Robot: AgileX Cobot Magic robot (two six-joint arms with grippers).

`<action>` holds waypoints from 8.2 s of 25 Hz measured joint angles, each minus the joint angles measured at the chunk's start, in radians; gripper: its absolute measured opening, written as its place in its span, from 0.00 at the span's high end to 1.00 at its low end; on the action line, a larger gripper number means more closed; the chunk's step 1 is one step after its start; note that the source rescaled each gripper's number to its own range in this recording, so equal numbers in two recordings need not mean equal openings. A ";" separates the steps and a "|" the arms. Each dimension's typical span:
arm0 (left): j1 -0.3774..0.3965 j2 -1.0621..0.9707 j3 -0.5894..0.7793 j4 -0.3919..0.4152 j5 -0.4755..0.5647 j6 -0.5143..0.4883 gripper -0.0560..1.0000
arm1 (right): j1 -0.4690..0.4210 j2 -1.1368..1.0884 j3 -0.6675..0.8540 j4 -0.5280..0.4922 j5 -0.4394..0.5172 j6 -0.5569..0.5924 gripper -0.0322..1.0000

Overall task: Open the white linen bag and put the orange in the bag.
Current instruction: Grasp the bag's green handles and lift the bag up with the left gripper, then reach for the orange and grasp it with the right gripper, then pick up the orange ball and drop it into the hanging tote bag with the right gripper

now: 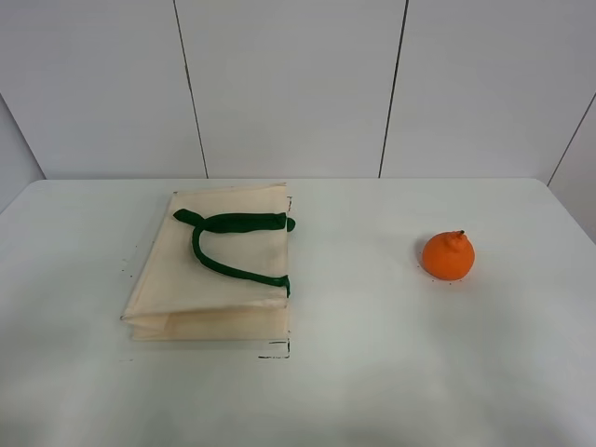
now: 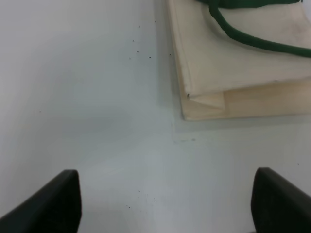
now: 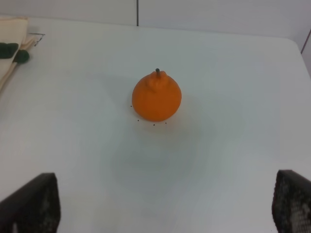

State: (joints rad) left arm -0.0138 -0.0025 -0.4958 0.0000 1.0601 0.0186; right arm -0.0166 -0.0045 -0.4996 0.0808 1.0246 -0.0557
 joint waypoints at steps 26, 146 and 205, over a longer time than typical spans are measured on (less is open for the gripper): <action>0.000 0.994 -0.424 0.000 -0.129 0.000 0.00 | 0.000 0.000 0.000 0.000 0.000 0.000 0.00; -0.299 1.854 -1.658 0.015 0.124 -0.212 0.95 | 0.068 2.135 -1.140 -0.081 0.059 0.079 0.00; -0.299 1.854 -1.658 0.013 0.124 -0.205 0.95 | 0.601 2.373 -1.657 0.341 -0.089 0.040 0.97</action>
State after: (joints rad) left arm -0.3129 1.8518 -2.1541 0.0128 1.1836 -0.1862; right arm 0.5843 2.3689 -2.1570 0.4219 0.9355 -0.0154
